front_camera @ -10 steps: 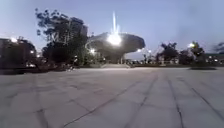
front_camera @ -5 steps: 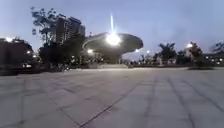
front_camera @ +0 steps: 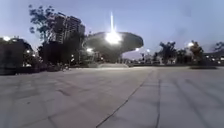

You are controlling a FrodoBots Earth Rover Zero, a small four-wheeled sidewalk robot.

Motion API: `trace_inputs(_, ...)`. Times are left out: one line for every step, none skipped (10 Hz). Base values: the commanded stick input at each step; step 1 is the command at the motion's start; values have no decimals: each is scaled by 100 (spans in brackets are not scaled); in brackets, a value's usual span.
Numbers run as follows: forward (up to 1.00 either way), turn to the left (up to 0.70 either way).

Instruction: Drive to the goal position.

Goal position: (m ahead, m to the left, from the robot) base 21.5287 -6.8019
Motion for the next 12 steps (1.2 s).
trace_inputs(70, -1)
trace_inputs(70, 0)
trace_inputs(70, 0)
trace_inputs(70, 0)
trace_inputs(70, 0)
trace_inputs(70, 0)
trace_inputs(70, 0)
trace_inputs(70, 0)
trace_inputs(70, 0)
trace_inputs(70, 0)
trace_inputs(70, -18)
trace_inputs(70, -35)
